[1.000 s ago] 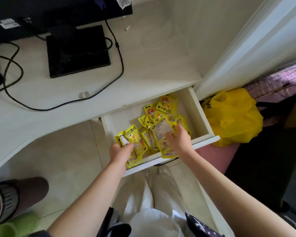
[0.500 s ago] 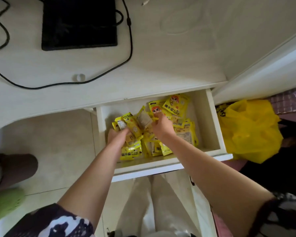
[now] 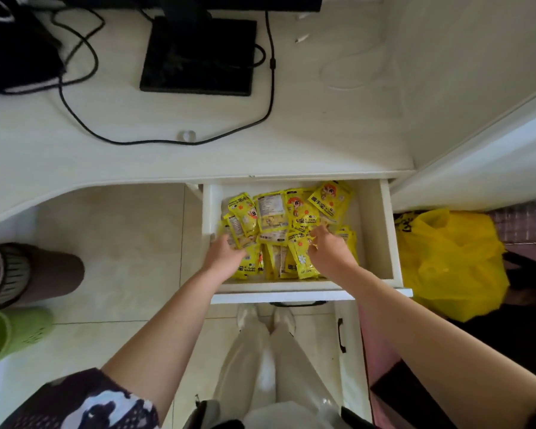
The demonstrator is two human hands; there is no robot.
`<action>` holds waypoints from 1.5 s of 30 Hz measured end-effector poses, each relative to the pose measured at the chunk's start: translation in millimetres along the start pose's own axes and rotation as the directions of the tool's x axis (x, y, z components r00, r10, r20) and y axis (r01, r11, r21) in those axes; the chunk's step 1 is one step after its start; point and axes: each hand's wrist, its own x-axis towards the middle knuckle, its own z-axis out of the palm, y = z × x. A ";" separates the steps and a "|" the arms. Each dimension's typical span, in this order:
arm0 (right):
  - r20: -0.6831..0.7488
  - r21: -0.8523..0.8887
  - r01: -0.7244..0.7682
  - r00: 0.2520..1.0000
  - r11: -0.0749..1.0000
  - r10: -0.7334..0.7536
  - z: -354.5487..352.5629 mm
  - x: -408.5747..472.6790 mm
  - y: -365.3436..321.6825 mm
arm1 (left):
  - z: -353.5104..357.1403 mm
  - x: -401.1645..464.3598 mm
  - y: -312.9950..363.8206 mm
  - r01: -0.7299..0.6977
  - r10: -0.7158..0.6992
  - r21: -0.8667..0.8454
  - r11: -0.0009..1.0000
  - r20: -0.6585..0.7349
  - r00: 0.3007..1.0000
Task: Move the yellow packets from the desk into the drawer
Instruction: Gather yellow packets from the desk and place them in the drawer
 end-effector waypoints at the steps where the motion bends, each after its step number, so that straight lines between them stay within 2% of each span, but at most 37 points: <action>1: 0.001 -0.017 0.025 1.000 1.000 -0.025 -2.0 -6.3 -2.0 | -0.9 -8.6 -0.9 -0.019 0.019 -0.004 1.000 -0.007 1.000; 5: 0.028 -0.073 0.139 0.990 0.988 -0.138 -4.3 -31.9 -14.3 | -2.0 -40.6 -11.7 -0.077 0.073 -0.057 0.995 -0.065 0.995; 8: 0.066 -0.125 0.247 0.968 0.961 -0.241 -2.2 -51.5 -29.4 | -3.6 -66.7 -26.4 -0.133 0.127 -0.030 0.991 -0.142 0.982; 15: 0.152 -0.239 0.492 0.870 0.837 -0.468 27.6 -91.2 -79.1 | -16.7 -124.0 -71.7 -0.176 0.128 -0.095 0.980 -0.377 0.917; 22: 0.287 -0.322 0.682 0.732 0.657 -0.618 70.0 -128.3 -138.0 | -45.7 -163.0 -140.2 -0.068 0.033 -0.049 0.997 -0.515 0.857; 26: 0.338 -0.358 0.763 0.644 0.538 -0.687 94.8 -144.0 -182.0 | -72.7 -180.2 -191.3 0.024 -0.082 -0.107 0.994 -0.586 0.806; 29: 0.379 -0.355 0.792 0.607 0.496 -0.698 116.1 -155.5 -221.4 | -97.2 -189.4 -231.4 0.058 -0.173 -0.201 0.978 -0.622 0.763; 32: 0.389 -0.382 0.798 0.596 0.465 -0.703 140.2 -164.5 -261.8 | -127.7 -194.8 -270.5 0.088 -0.214 -0.224 0.971 -0.635 0.742; 38: 0.419 -0.367 0.817 0.573 0.446 -0.705 187.7 -178.7 -332.6 | -193.8 -197.5 -330.2 0.103 -0.188 -0.163 0.981 -0.686 0.703; 45: 0.404 -0.385 0.825 0.554 0.415 -0.728 223.4 -182.4 -419.3 | -266.9 -188.5 -371.8 0.085 -0.184 -0.170 0.982 -0.741 0.645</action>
